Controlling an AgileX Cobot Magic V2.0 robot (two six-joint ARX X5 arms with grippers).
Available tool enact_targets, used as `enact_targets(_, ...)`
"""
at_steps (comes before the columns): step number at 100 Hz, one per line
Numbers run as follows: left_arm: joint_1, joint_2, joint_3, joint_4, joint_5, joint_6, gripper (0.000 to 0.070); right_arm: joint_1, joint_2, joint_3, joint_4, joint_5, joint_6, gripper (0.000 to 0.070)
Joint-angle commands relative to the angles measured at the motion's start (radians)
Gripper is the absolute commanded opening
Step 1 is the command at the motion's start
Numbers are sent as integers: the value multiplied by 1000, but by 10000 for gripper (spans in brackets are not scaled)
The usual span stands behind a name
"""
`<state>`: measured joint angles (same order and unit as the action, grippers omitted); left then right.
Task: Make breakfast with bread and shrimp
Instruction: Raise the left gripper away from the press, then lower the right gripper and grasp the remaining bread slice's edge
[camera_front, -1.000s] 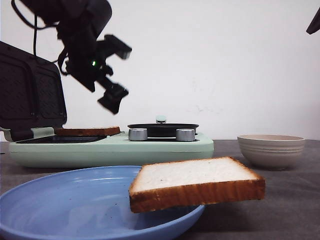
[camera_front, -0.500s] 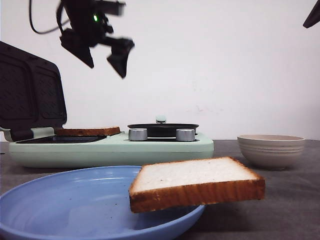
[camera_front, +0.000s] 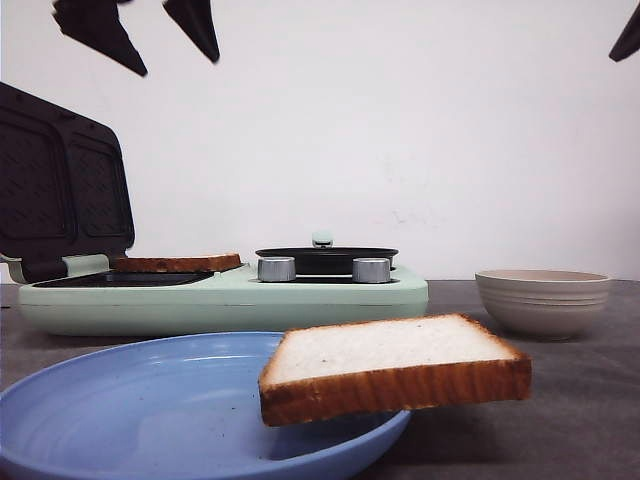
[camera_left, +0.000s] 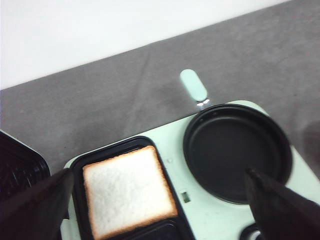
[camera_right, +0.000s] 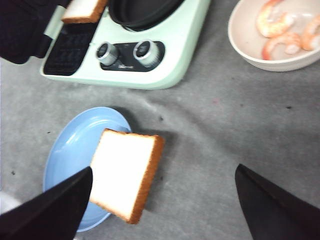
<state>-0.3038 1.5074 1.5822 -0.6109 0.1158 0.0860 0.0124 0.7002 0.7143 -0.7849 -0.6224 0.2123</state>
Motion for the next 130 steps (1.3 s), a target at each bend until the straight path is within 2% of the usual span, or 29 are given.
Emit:
enact_targets(1,3,-26,-11,6,17,-21,637,1,4,1,2,5,-15,572)
enact_targets(22,5,-191,-203,89,26,-55,637,1,5,-69,21,-8,12,572)
enact_targets(47,5,-431,-497,213,27,-126,637,21,6,-195,137,-158,163,572)
enact_targets(61,5,-553,-631,243,27,-163,637,66,12,-269,200,-190,233,572)
enact_targets(72,5,-637,-693,240,27,-175,637,117,18,-330,280,-201,325,572)
enact_targets(90,5,-722,-716,200,22,-185,637,203,48,-370,397,-186,433,572)
enact_targets(114,5,-773,-716,146,7,-185,637,338,179,-370,522,-151,470,571)
enact_targets(130,5,-793,-716,124,-10,-177,637,418,290,-370,603,-91,469,572)
